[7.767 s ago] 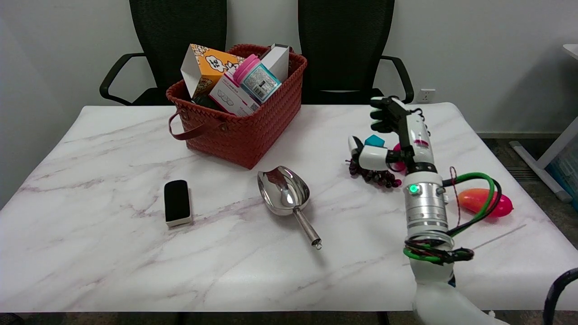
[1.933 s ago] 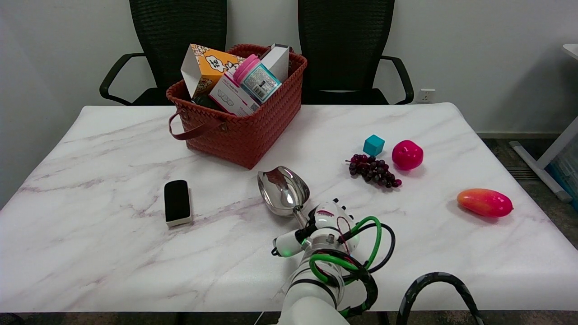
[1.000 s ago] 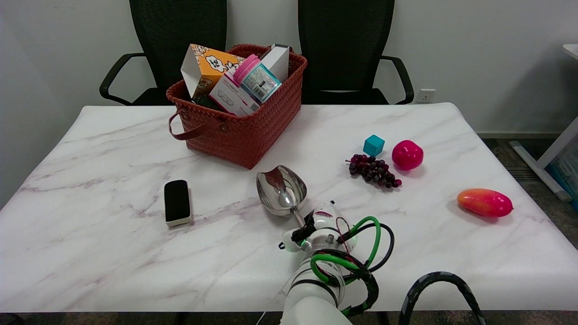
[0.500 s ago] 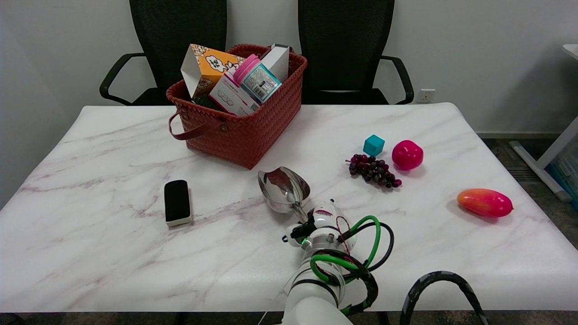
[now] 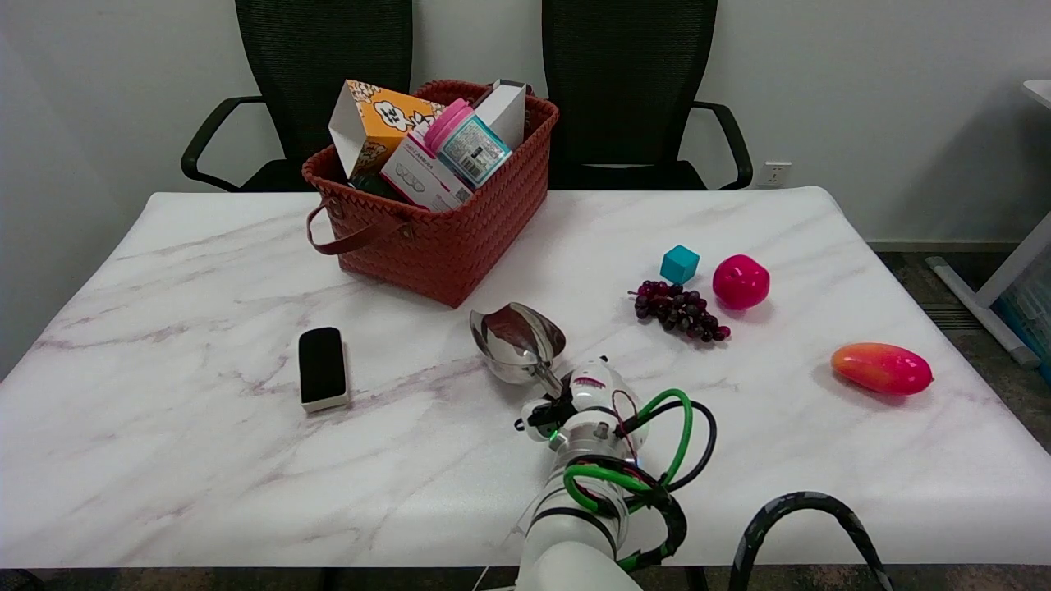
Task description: Pick up the stainless steel scoop.
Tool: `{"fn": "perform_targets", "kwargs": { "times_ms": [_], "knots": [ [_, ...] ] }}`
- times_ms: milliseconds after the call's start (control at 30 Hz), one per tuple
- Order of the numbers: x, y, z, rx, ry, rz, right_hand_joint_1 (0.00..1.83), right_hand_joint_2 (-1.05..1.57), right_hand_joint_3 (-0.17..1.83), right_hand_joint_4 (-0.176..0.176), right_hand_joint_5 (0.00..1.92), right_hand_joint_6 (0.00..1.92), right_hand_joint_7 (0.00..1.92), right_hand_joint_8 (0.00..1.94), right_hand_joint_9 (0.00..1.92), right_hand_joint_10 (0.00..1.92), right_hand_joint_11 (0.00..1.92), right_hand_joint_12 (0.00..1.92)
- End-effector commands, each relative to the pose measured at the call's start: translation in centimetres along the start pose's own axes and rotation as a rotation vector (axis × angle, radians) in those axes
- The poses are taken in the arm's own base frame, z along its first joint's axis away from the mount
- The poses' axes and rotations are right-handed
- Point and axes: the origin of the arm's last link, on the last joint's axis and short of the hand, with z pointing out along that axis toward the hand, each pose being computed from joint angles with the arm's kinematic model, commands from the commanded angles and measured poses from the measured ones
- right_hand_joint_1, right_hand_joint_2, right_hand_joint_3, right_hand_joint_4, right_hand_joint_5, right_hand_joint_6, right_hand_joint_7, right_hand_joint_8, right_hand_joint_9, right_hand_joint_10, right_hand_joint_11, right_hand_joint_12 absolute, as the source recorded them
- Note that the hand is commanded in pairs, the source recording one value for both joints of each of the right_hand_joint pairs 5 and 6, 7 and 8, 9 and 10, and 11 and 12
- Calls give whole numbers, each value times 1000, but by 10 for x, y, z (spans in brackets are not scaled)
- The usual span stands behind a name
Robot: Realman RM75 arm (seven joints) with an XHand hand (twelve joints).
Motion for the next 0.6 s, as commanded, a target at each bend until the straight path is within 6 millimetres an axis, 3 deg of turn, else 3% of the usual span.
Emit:
{"fn": "perform_targets", "kwargs": {
  "times_ms": [33,200,300,600],
  "knots": [
    [-1,1,6,45,22,16,886,1367,645,0,1556,1556,1920,1920,1920,1920,1920,1920],
    [2,0,7,60,48,11,857,1508,601,0,1737,1737,1920,1920,1920,1920,1920,1920],
    [5,-1,7,83,79,1,840,1563,712,0,1918,1918,1920,1920,1920,1920,1920,1920],
    [8,0,8,102,111,-10,889,1517,804,0,1920,1920,1920,1920,1920,1920,1920,1920]
  ]
}}
